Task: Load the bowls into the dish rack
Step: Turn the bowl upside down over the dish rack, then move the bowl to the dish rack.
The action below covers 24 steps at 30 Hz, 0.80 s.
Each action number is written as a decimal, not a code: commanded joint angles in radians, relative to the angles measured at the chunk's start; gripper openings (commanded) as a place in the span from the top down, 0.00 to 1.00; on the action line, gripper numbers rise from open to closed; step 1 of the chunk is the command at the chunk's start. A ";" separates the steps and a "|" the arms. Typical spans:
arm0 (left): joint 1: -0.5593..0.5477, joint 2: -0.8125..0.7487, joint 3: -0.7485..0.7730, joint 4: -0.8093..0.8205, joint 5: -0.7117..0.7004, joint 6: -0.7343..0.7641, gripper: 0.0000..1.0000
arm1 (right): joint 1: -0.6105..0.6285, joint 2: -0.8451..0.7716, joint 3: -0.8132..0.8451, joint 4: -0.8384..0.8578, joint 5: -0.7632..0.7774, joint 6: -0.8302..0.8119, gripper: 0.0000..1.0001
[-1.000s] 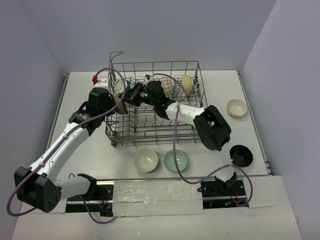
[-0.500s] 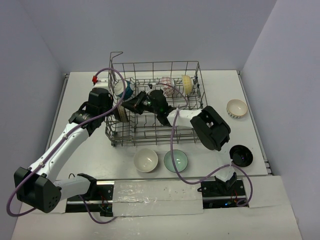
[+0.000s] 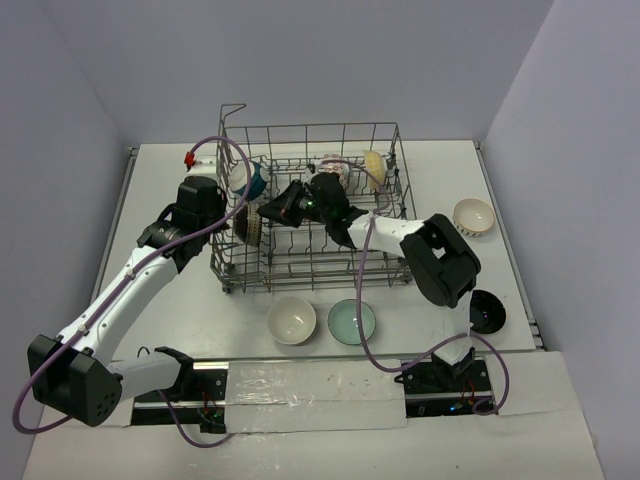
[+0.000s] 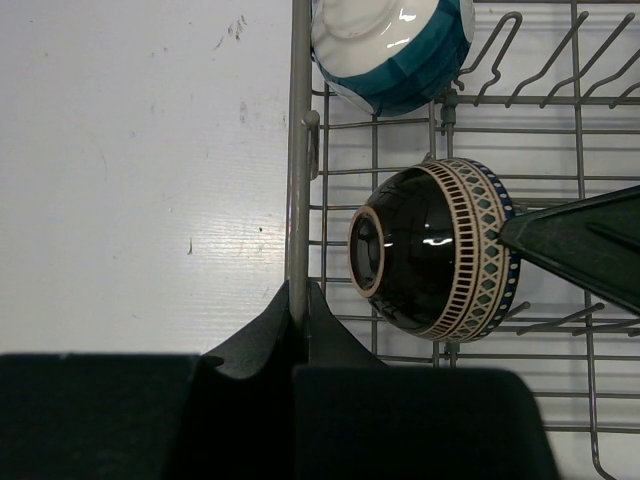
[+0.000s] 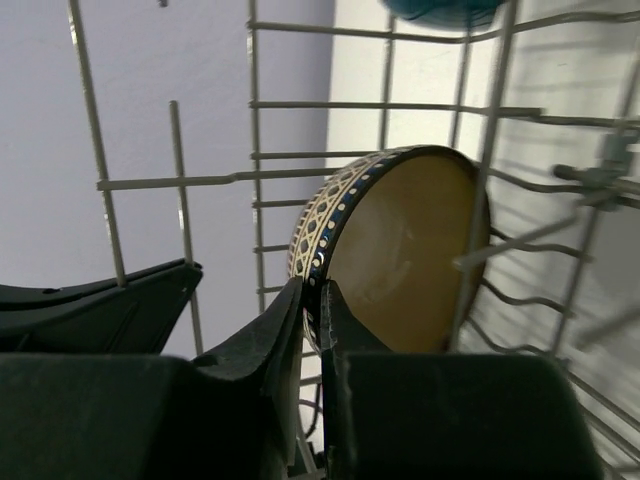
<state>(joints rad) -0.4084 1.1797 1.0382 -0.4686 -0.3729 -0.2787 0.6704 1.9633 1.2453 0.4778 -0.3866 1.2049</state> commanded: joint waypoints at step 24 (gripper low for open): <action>-0.012 0.012 -0.010 -0.054 0.069 0.010 1.00 | -0.037 -0.144 0.003 -0.340 0.092 -0.289 0.76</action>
<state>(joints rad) -0.4084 1.1797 1.0382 -0.4709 -0.3714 -0.2787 0.6186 1.9156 1.2118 0.2131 -0.3172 0.9916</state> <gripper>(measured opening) 0.055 0.247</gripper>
